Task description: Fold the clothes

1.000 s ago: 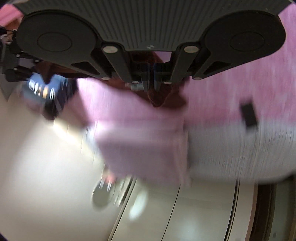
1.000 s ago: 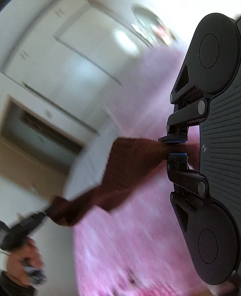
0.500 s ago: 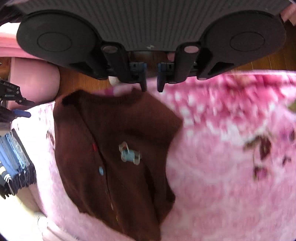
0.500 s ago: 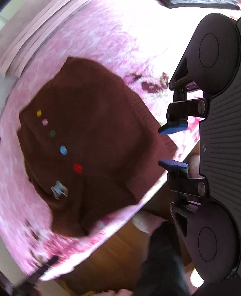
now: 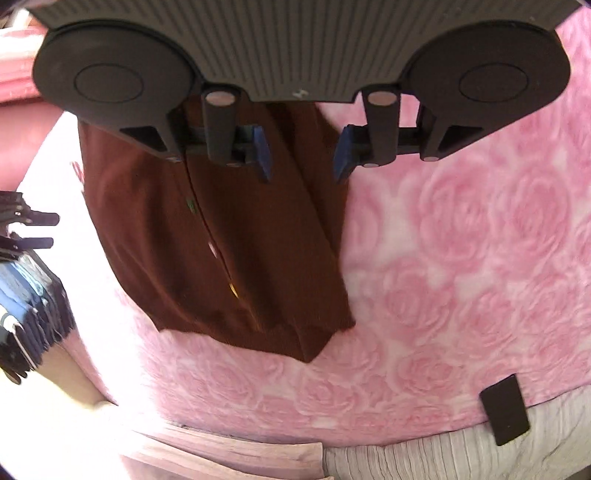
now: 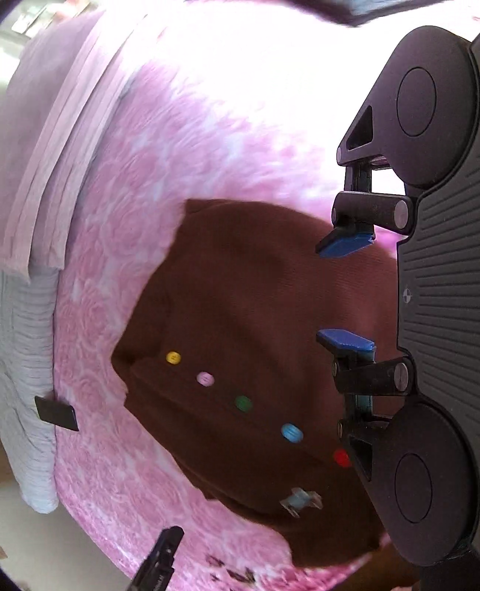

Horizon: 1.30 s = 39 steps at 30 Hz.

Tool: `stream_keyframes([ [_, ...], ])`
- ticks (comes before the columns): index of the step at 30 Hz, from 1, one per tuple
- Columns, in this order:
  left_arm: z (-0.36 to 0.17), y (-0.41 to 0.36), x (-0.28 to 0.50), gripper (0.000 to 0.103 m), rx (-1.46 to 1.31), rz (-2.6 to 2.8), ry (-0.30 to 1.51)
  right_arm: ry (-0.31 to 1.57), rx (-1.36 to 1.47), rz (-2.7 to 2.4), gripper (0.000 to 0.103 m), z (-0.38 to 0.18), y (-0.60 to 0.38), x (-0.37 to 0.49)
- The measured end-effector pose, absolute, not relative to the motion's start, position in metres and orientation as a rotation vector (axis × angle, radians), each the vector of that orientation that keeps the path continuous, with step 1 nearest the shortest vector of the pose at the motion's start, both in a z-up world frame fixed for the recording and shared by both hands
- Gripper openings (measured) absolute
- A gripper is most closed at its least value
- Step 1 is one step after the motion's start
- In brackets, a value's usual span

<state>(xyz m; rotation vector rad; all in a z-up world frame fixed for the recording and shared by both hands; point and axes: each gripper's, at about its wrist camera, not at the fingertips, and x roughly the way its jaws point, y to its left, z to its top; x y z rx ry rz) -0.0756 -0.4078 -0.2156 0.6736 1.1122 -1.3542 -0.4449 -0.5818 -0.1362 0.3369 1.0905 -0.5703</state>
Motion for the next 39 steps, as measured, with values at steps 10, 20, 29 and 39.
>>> stream_keyframes([
  [10, -0.266, -0.467, -0.087, 0.032, 0.647, -1.203, 1.161, 1.078, 0.446, -0.437, 0.021, -0.256, -0.706, -0.340],
  [20, -0.245, -0.498, -0.076, 0.037, 0.581, -1.180, 1.130, 0.905, 0.533, -0.723, 0.001, -0.215, -0.756, -0.457],
  [29, -0.296, -0.544, -0.068, 0.037, 0.708, -1.281, 1.133, 0.919, 0.528, -0.871, 0.068, -0.208, -0.756, -0.478],
  [39, -0.319, -0.586, -0.102, 0.030, 0.904, -1.486, 0.935, 0.988, 0.597, -0.942, 0.068, -0.251, -0.743, -0.464],
])
